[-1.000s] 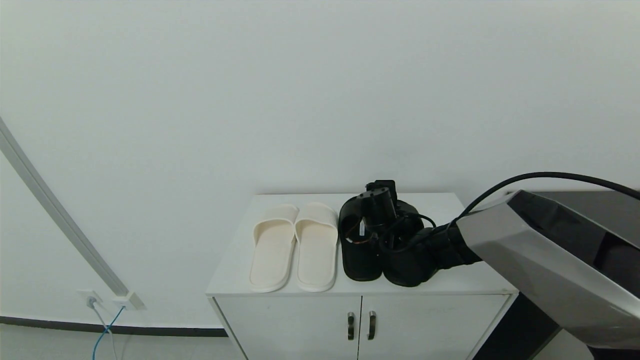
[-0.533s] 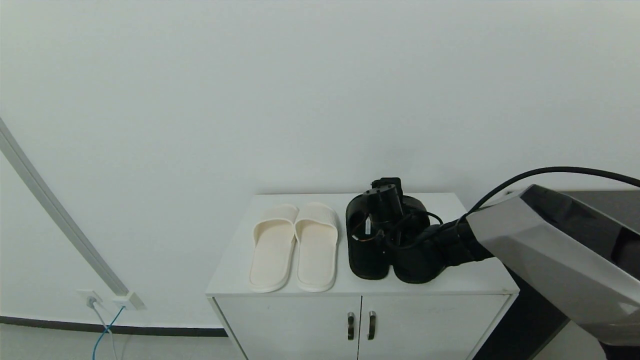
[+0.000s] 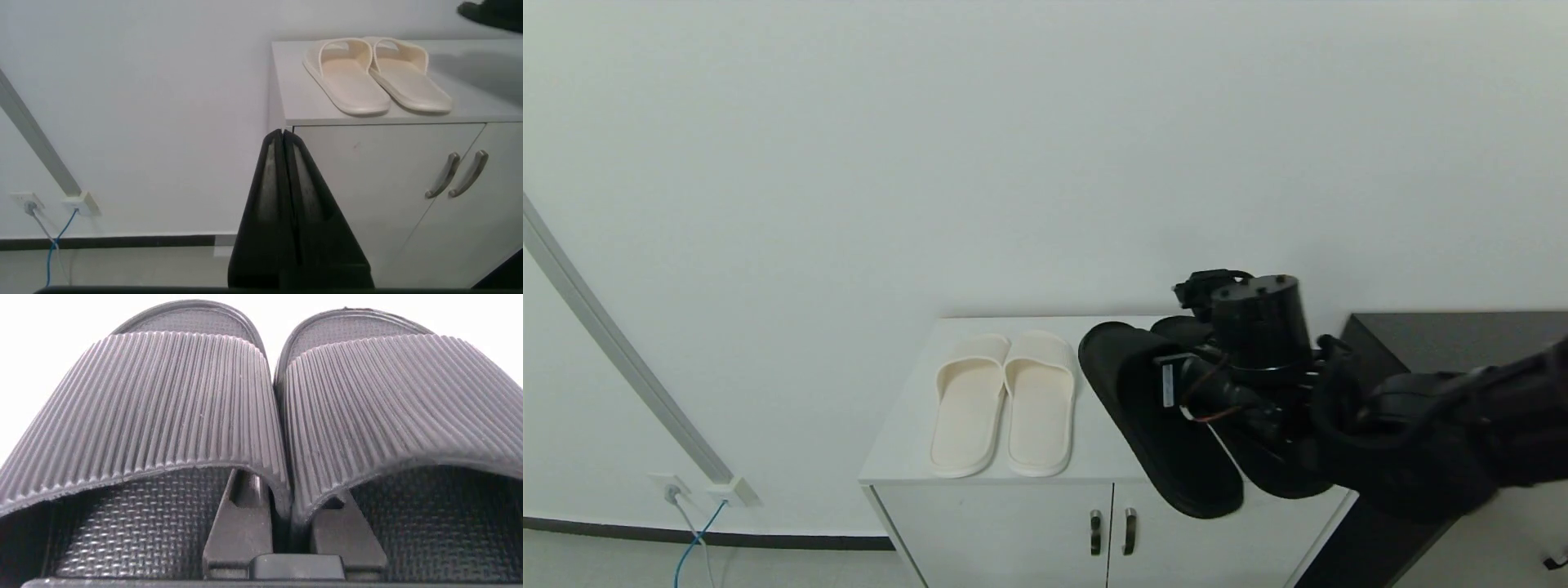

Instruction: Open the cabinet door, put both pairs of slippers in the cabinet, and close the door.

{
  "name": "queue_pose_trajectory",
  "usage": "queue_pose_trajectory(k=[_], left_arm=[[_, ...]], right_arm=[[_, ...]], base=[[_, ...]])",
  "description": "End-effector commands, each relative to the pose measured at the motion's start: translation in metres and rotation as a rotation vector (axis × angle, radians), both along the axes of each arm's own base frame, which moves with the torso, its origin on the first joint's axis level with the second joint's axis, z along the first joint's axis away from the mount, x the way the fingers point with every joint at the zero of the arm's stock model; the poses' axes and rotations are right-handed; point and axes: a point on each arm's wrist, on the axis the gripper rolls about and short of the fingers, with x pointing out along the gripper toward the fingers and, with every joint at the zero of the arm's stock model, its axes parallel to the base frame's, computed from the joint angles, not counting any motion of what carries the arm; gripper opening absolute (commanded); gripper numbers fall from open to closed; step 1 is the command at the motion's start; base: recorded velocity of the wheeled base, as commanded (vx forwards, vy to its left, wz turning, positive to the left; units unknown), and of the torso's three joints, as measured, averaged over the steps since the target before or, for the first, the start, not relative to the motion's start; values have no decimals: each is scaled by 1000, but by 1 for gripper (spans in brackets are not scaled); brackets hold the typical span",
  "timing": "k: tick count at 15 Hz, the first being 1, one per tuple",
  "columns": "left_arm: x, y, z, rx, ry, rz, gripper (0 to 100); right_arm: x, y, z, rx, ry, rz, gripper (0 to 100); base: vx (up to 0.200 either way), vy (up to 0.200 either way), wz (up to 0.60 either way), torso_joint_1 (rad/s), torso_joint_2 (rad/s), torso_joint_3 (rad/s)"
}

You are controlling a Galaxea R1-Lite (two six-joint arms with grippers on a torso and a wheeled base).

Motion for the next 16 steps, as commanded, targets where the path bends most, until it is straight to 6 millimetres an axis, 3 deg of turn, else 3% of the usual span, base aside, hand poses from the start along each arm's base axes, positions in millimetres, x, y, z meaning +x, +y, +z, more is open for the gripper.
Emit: queue_pose_trajectory(k=[1, 2, 6, 10, 13, 16], left_arm=[[0, 0, 0, 0, 0, 1, 0], [0, 0, 0, 0, 0, 1, 0], [0, 0, 0, 1, 0, 1, 0], [0, 0, 0, 1, 0, 1, 0], [0, 0, 0, 1, 0, 1, 0], [0, 0, 0, 0, 0, 1, 0]], right_arm=[[-66, -41, 32, 97, -22, 247, 0], [-82, -52, 32, 121, -4, 354, 0], [-99, -66, 23, 13, -97, 491, 0], [-94, -60, -3, -76, -174, 556, 0], [-89, -55, -6, -58, -146, 549, 0], [-90, -55, -5, -41, -140, 543, 0]], base=[[0, 0, 0, 0, 0, 0], [0, 0, 0, 0, 0, 0], [0, 0, 0, 0, 0, 0], [0, 0, 0, 0, 0, 0], [0, 0, 0, 0, 0, 0], [-200, 0, 0, 2, -1, -2]])
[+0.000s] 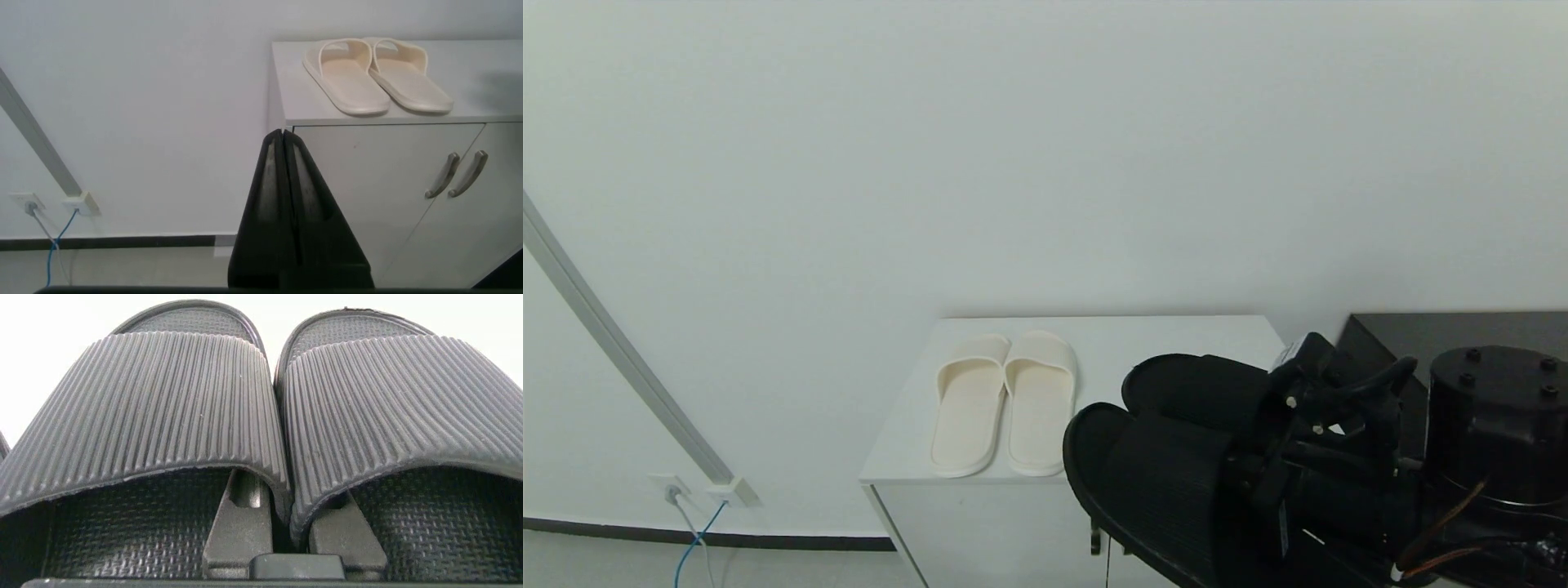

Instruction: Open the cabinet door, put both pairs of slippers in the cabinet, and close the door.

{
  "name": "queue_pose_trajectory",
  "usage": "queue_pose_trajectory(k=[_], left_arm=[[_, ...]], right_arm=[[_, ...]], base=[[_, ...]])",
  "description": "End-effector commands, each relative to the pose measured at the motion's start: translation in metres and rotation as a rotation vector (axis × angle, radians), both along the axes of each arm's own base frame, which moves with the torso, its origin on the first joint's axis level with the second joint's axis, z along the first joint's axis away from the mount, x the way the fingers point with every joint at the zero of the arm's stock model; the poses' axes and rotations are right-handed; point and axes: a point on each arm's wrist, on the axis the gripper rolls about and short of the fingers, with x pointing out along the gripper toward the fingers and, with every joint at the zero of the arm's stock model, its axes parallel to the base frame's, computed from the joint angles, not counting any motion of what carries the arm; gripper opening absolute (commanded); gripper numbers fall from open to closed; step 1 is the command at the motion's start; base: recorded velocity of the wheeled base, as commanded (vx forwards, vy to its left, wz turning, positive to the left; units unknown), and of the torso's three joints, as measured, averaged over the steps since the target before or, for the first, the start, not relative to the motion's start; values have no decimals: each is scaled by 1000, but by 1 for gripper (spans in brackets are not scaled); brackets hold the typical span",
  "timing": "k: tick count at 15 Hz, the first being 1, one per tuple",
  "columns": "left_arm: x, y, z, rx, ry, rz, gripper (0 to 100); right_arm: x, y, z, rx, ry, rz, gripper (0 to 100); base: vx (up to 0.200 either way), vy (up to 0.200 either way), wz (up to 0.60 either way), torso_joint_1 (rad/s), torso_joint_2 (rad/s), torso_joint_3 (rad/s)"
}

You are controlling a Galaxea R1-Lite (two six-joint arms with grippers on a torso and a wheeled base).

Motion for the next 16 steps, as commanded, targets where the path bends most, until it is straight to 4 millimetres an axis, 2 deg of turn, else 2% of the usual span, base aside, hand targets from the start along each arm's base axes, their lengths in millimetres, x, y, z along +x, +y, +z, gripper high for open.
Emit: queue_pose_trajectory(k=[1, 2, 14, 16], left_arm=[[0, 0, 0, 0, 1, 1, 0], [0, 0, 0, 0, 1, 1, 0], [0, 0, 0, -2, 1, 1, 0], [0, 0, 0, -2, 1, 1, 0]], right_arm=[[0, 1, -3, -9, 11, 0, 0], [0, 0, -3, -9, 11, 0, 0], [-12, -13, -10, -30, 25, 8, 0], [-13, -13, -11, -29, 28, 22, 0]], base=[[-200, 0, 0, 2, 7, 2], [-200, 0, 0, 12, 2, -7], [0, 0, 0, 0, 0, 0], [-200, 0, 0, 2, 7, 2]])
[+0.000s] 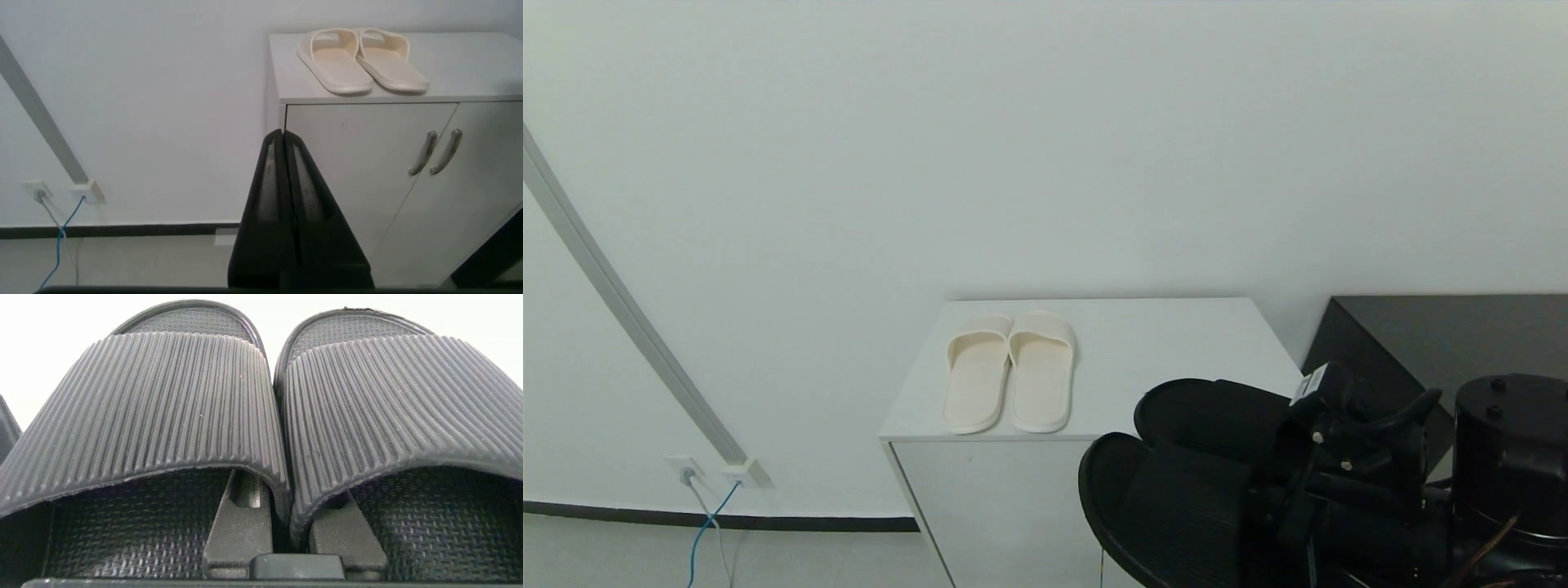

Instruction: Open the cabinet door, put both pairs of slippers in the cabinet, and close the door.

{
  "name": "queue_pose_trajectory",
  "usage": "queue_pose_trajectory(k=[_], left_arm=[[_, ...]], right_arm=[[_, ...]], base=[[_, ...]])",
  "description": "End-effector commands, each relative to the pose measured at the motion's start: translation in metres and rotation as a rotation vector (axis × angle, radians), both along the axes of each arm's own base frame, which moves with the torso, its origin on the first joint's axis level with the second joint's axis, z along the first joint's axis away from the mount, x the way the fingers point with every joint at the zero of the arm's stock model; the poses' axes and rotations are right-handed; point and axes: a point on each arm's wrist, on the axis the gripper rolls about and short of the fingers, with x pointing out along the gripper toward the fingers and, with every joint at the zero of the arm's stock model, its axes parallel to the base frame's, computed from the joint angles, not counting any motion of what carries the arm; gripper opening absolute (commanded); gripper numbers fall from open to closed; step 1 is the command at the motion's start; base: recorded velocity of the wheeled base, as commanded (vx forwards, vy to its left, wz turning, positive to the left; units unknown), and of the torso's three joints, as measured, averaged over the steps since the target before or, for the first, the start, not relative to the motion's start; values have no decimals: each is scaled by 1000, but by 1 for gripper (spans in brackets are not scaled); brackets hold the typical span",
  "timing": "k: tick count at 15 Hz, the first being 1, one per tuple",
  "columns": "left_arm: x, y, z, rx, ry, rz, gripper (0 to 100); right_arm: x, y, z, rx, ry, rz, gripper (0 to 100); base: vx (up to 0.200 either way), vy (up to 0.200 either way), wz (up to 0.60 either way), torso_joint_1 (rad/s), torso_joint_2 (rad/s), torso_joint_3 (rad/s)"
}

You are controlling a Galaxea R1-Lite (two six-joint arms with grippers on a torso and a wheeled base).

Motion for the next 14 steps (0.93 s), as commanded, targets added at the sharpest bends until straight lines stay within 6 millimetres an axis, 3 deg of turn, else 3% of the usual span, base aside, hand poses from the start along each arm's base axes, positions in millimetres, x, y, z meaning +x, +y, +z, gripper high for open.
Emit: queue_pose_trajectory(k=[1, 2, 14], left_arm=[[0, 0, 0, 0, 0, 2, 0], [0, 0, 0, 0, 0, 2, 0], [0, 0, 0, -3, 0, 2, 0]], right_arm=[[-1, 0, 0, 1, 0, 4, 0], [-1, 0, 0, 0, 1, 4, 0], [-5, -3, -3, -6, 8, 13, 0]], base=[[-200, 0, 0, 2, -2, 2], [-200, 0, 0, -2, 7, 2], [0, 0, 0, 0, 0, 0]])
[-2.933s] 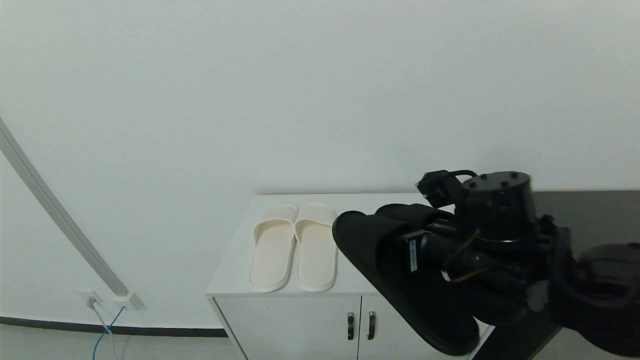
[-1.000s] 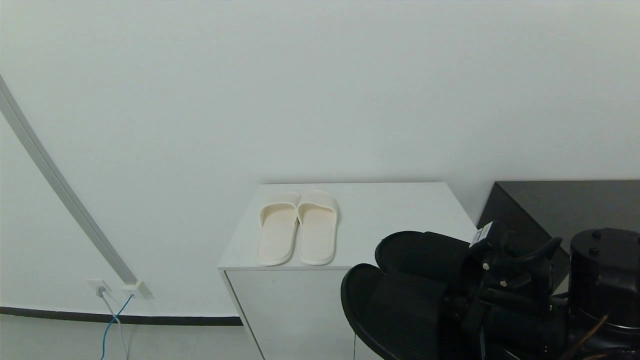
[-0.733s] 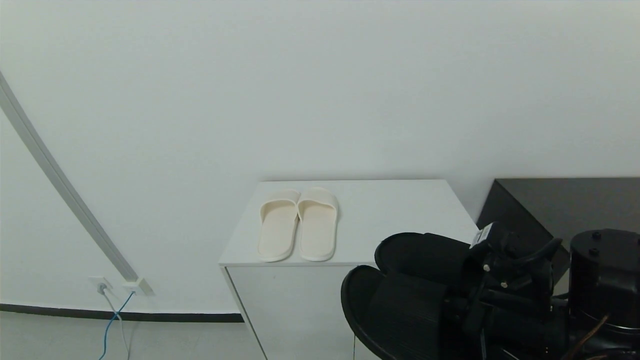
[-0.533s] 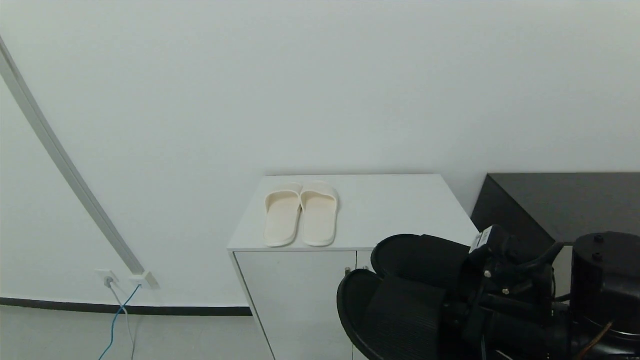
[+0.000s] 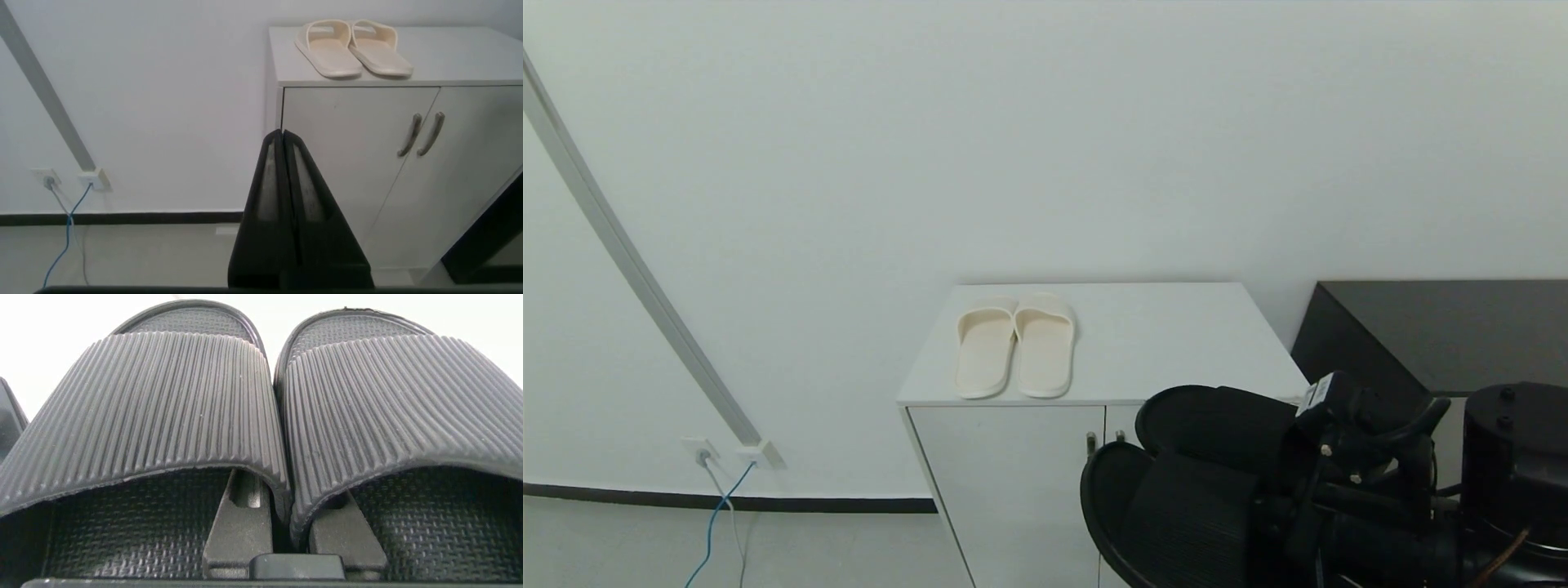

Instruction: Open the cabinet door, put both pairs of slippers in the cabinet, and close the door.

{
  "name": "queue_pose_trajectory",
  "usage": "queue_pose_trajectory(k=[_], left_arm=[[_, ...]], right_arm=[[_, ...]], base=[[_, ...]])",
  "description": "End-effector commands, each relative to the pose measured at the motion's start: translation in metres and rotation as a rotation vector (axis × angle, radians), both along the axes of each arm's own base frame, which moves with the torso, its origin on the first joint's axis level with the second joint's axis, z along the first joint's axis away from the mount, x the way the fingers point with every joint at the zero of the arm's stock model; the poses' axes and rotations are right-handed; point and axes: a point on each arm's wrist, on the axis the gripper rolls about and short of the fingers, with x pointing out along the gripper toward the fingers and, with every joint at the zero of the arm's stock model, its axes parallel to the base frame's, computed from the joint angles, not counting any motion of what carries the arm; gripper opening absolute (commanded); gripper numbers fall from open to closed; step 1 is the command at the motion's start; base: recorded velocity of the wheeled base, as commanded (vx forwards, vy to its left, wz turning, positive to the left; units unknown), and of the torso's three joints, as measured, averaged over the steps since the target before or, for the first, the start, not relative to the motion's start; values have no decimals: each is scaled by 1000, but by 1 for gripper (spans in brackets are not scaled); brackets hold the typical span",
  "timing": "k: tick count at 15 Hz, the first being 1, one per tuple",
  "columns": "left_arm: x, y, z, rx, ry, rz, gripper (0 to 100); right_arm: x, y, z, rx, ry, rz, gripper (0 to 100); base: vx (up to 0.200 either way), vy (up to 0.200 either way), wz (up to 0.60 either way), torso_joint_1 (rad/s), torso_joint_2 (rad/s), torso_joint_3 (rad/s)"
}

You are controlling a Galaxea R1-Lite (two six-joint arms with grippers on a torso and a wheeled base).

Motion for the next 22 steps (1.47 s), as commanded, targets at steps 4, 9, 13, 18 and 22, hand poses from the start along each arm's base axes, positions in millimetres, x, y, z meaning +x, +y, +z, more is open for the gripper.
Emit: queue_pose_trajectory(k=[4, 9, 13, 18, 22], left_arm=[[0, 0, 0, 0, 2, -3, 0], [0, 0, 0, 0, 2, -6, 100], [0, 0, 0, 0, 2, -8, 100], [0, 0, 0, 0, 2, -8, 100], [0, 0, 0, 1, 1, -8, 100]], right_arm=[[0, 0, -1, -4, 2, 3, 0], [-2, 1, -3, -9, 7, 9, 0], [-3, 1, -4, -12, 10, 14, 0], [-4, 1, -5, -13, 15, 27, 0], [-5, 1, -5, -10, 17, 40, 0]], base=[[0, 0, 0, 0, 0, 0], [0, 0, 0, -143, 321, 177], [0, 0, 0, -163, 370, 208], [0, 0, 0, -198, 463, 271], [0, 0, 0, -223, 558, 325]])
